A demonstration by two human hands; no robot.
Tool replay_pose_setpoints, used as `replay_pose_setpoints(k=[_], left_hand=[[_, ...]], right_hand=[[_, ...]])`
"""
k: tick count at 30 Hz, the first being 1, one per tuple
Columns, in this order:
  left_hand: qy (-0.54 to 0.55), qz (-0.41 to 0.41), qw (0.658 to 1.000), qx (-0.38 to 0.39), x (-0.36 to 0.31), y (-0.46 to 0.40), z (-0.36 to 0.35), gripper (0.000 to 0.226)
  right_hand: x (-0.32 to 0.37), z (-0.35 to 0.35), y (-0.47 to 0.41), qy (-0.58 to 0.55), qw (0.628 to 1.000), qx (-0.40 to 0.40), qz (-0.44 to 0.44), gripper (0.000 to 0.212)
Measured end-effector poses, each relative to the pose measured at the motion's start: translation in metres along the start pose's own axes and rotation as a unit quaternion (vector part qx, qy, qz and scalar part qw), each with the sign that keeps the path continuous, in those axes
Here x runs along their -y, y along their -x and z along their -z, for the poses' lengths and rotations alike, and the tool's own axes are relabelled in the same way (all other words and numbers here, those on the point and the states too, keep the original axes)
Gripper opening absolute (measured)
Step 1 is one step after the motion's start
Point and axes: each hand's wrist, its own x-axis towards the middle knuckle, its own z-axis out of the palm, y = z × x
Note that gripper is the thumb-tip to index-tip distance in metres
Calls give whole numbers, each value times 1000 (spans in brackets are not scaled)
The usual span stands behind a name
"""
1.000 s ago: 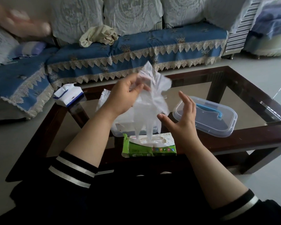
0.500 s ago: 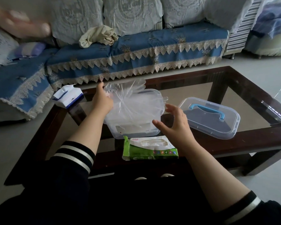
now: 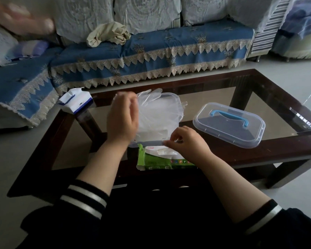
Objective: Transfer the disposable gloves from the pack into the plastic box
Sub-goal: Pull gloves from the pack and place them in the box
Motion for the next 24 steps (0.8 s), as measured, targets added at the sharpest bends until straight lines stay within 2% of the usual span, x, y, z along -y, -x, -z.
replay_pose_setpoints(k=[2, 4, 5, 7, 9, 10, 13, 16, 24], left_hand=[[90, -75, 989, 94, -25, 23, 6, 39], [84, -104, 966, 220, -40, 43, 6, 54], [64, -80, 951, 293, -43, 49, 3, 55], [17, 36, 900, 433, -43, 52, -2, 51], [7, 141, 842, 521, -37, 57, -7, 61], [11, 164, 820, 548, -35, 61, -8, 71], [-12, 158, 793, 589, -29, 71, -15, 87], [-54, 153, 790, 591, -24, 76, -23, 82], [-5, 185, 793, 580, -17, 83, -29, 73]], right_hand=[[-6, -5, -2, 40, 996, 84, -13, 30], [-9, -11, -3, 74, 990, 119, -26, 36], [-9, -13, -5, 89, 987, 128, -31, 37], [-9, -15, -7, 106, 983, 146, -40, 34], [-8, -17, -9, 106, 982, 148, -50, 29], [-8, -18, -10, 104, 982, 147, -54, 27], [-10, -23, -11, 122, 979, 149, -61, 28], [-12, -28, -12, 138, 978, 139, -71, 32], [-9, -40, -11, 186, 977, 86, -57, 29]])
